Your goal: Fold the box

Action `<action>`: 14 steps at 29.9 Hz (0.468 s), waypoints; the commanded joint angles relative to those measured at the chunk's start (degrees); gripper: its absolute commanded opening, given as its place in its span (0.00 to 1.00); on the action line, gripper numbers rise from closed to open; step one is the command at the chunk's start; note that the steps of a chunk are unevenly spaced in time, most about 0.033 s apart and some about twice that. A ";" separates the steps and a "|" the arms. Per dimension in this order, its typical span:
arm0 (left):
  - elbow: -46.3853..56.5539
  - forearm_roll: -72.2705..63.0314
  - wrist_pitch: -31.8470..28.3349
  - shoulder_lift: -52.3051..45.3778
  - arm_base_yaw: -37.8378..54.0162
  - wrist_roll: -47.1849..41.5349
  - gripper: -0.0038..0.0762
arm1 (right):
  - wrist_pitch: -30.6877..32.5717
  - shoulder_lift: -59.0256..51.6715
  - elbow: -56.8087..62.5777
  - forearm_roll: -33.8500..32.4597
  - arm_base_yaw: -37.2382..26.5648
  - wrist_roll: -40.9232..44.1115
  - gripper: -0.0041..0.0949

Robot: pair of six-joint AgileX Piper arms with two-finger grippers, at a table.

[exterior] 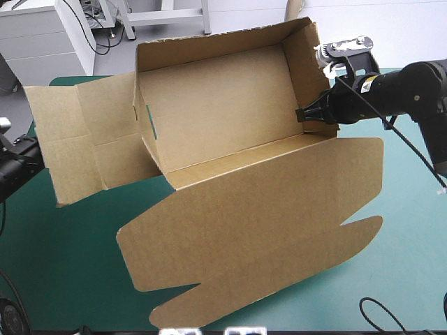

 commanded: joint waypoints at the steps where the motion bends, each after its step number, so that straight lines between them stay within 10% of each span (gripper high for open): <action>1: -1.59 -3.40 1.56 -1.31 -6.11 0.26 0.04 | -1.42 -1.18 -1.68 3.16 -0.22 -0.54 0.03; 14: -1.59 -3.28 3.73 -1.43 -19.45 2.74 0.04 | -1.73 5.25 -1.68 2.32 -0.22 -1.81 0.03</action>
